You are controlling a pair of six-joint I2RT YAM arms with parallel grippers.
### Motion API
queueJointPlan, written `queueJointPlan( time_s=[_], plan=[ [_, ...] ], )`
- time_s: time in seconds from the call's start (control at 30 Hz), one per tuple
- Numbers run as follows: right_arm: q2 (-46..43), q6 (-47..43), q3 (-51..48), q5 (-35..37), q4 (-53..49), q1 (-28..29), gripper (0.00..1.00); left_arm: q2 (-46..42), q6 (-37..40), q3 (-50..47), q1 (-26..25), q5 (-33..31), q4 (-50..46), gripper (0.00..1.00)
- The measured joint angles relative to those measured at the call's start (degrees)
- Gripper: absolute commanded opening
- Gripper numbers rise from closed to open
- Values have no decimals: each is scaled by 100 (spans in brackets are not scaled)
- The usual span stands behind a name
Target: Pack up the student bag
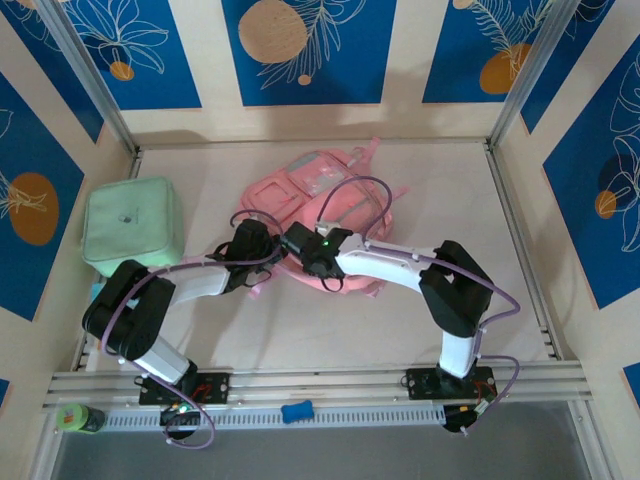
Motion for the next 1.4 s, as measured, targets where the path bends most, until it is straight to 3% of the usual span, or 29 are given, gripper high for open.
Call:
queueJointPlan(
  time_s=[0.1,0.37,0.67,1.0,1.13,1.27,1.4],
  plan=[
    [-216,-103,-214,-7,20,-66,35,0,0,0,-2,-2,15,43],
    [-304,-610,-310,-223,313,-133,34,0,2,0,-2,-28,17,43],
    [-157,-328,-131,-262,297,-101,51,0,-46,-2,-13,-46,68,43],
    [109,-304,256,-210,483,20,62,-2,-85,-4,-33,-52,103,43],
    [157,-173,317,-173,407,2,60,-13,-85,-9,-33,-90,101,43],
    [332,68,424,-44,236,9,52,-20,-90,-9,-33,-94,103,44],
    [503,286,511,120,109,50,52,-20,-144,-48,-33,-122,151,44]
  ],
)
